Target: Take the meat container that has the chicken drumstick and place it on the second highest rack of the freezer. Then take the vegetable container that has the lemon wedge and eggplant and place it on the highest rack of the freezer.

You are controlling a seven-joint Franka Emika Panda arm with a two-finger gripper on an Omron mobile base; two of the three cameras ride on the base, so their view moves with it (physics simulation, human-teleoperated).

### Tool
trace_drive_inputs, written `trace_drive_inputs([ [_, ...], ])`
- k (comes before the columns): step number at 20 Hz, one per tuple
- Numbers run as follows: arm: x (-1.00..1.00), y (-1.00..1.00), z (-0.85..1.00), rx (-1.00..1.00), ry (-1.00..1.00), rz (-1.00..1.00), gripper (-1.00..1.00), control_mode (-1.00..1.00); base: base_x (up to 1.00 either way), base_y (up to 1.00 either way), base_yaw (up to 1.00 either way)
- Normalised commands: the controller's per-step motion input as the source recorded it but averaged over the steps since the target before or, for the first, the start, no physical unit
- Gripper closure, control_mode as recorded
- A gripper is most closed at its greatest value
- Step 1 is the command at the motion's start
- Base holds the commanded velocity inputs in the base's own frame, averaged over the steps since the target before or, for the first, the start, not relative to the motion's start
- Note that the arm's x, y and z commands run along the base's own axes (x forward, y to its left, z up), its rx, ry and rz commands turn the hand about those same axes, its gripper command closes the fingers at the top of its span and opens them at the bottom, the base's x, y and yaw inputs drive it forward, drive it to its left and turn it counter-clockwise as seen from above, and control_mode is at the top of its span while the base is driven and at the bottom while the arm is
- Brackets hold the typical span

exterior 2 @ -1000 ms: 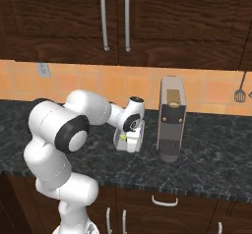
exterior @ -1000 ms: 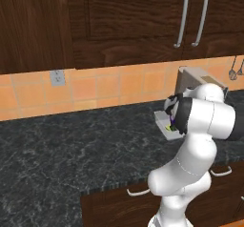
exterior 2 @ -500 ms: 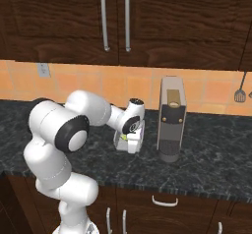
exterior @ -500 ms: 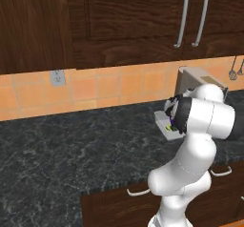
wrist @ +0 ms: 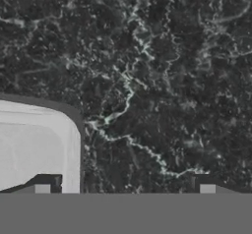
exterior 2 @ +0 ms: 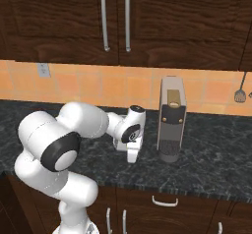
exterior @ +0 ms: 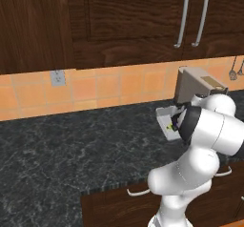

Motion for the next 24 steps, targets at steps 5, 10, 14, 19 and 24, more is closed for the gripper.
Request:
trace_drive_inputs([
  [5, -0.08, 0.05, -0.05, 0.0, 0.0, 0.0, -1.0, -1.0, 0.0, 0.0, 0.0],
  [10, 0.2, 0.02, 0.1, 0.0, -0.01, -0.01, -1.0, -1.0, 0.0, 0.0, 0.0],
  [14, 0.52, 0.21, 0.02, 0.0, 0.02, -0.07, -1.0, -1.0, 0.0, 0.0, 0.0],
  [19, 0.07, 0.23, -0.31, 0.0, 0.06, -0.04, -1.0, -1.0, 0.0, 0.0, 0.0],
  [24, 0.0, 0.02, 0.0, 0.0, 0.0, 0.0, -1.0, -1.0, 0.0, 0.0, 0.0],
])
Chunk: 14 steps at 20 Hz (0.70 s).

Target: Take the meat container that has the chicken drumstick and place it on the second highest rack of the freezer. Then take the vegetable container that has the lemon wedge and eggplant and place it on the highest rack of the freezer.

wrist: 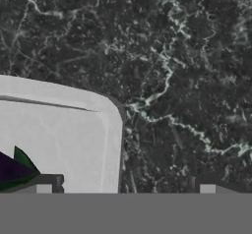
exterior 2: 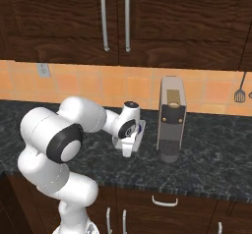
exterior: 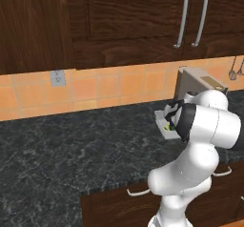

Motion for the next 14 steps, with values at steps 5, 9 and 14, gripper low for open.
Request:
trace_drive_inputs([
  [5, 0.0, 0.0, 0.0, 0.0, 0.0, 0.0, 1.0, -1.0, 0.0, 0.0, 0.0],
  [9, 0.0, 0.0, 0.0, 0.0, 0.0, 0.0, 1.0, -1.0, 0.0, 0.0, 0.0],
  [14, 0.0, 0.0, 0.0, 0.0, 0.0, 0.0, 1.0, -1.0, 0.0, 0.0, 0.0],
])
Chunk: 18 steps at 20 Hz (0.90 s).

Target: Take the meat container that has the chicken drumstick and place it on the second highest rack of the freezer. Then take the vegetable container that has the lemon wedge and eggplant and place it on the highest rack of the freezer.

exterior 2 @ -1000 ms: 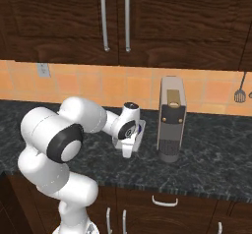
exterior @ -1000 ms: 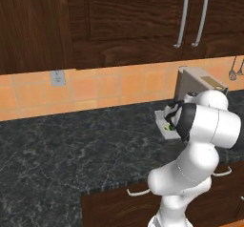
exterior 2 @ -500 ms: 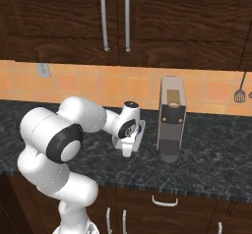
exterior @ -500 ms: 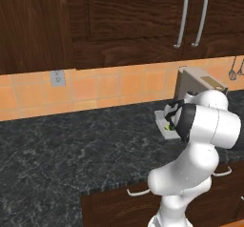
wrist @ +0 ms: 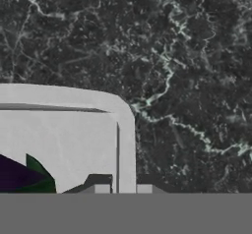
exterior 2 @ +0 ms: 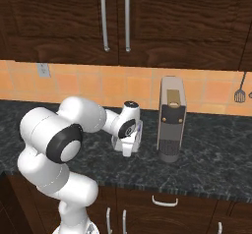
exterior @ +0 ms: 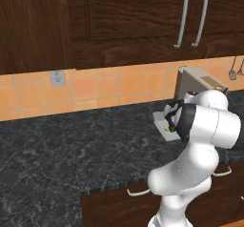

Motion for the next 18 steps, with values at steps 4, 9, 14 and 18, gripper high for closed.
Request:
trace_drive_inputs([
  [4, -0.08, 0.0, 0.06, 0.0, 0.0, 0.0, 1.0, -1.0, 0.0, 0.0, 0.0],
  [9, -0.55, -0.01, 0.67, 0.03, 0.0, 0.0, 1.0, -1.0, 0.0, 0.0, 0.0],
  [14, -0.69, 0.0, 0.88, 0.01, 0.0, -0.01, 1.0, -1.0, 0.0, 0.0, 0.0],
  [18, -0.92, 0.32, 0.68, 0.0, 0.0, 0.0, 1.0, -1.0, 0.0, 0.0, 0.0],
])
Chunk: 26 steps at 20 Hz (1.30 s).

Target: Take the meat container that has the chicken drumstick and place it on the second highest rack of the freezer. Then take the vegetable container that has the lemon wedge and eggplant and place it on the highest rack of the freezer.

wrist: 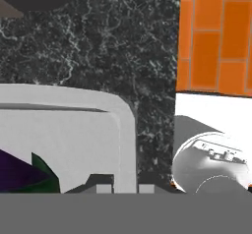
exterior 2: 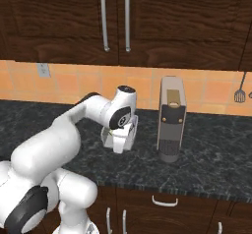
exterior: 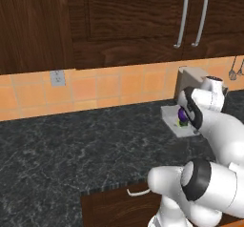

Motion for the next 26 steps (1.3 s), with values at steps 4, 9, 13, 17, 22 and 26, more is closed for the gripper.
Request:
trace_drive_inputs([
  [4, -0.77, 0.71, 0.66, 0.0, 0.0, 0.0, 1.0, -1.0, 0.0, 0.0, 0.0],
  [9, -0.48, 0.8, 0.81, 0.0, -0.07, 0.0, 1.0, -1.0, 0.0, 0.0, 0.0],
  [13, -0.45, 0.61, 0.69, 0.0, 0.01, 0.0, 1.0, -1.0, 0.0, 0.0, 0.0],
  [17, -0.52, 0.37, 0.63, 0.0, 0.07, 0.0, 1.0, -1.0, 0.0, 0.0, 0.0],
  [22, -0.47, 0.51, 0.47, 0.0, 0.04, 0.0, 1.0, -1.0, 0.0, 0.0, 0.0],
  [26, -0.05, 0.38, 0.3, 0.0, 0.0, 0.0, 1.0, -1.0, 0.0, 0.0, 0.0],
])
